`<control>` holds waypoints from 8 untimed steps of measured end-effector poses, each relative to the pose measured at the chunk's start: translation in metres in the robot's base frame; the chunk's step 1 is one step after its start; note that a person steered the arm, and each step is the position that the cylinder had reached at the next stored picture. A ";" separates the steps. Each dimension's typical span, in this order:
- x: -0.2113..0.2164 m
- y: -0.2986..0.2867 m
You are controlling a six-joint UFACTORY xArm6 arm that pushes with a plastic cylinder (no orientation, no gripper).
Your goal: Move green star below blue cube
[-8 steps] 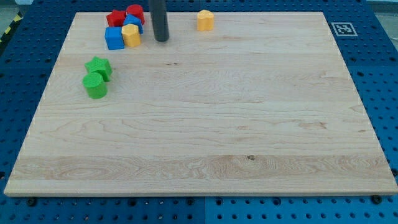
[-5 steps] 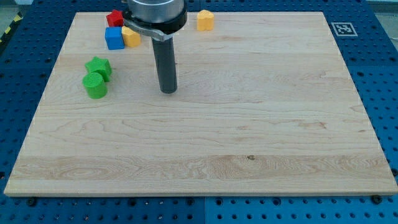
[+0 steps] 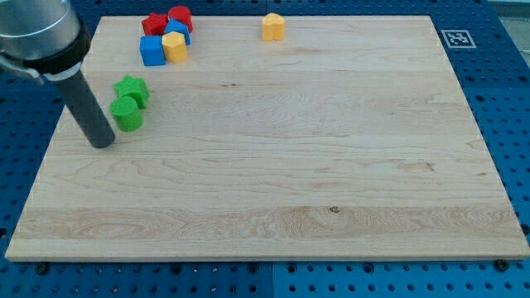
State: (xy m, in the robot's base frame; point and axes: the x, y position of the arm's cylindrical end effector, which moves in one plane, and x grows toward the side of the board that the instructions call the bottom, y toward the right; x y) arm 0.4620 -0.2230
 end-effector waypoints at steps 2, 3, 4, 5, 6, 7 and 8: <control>-0.042 0.010; -0.060 0.013; -0.077 0.022; -0.094 0.047; -0.112 0.073; -0.129 0.084; -0.128 0.089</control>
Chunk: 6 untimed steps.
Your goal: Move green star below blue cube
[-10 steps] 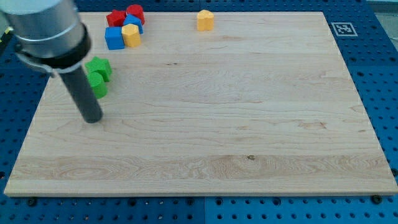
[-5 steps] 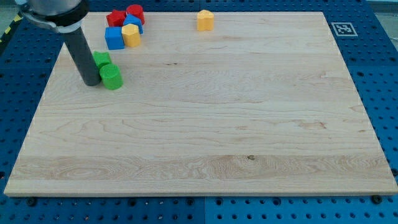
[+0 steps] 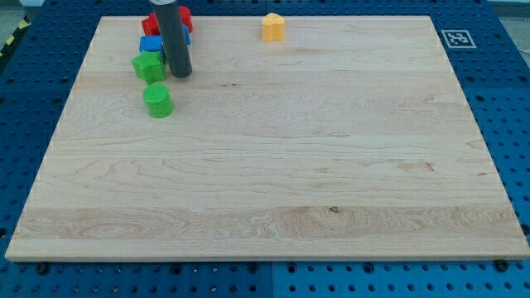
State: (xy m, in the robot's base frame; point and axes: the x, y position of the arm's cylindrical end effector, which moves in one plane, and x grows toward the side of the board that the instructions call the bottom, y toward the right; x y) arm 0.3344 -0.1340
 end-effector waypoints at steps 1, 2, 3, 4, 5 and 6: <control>0.023 -0.002; 0.041 -0.017; 0.041 -0.044; 0.041 -0.046; 0.032 -0.046; 0.015 -0.047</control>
State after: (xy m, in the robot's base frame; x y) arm 0.3491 -0.1807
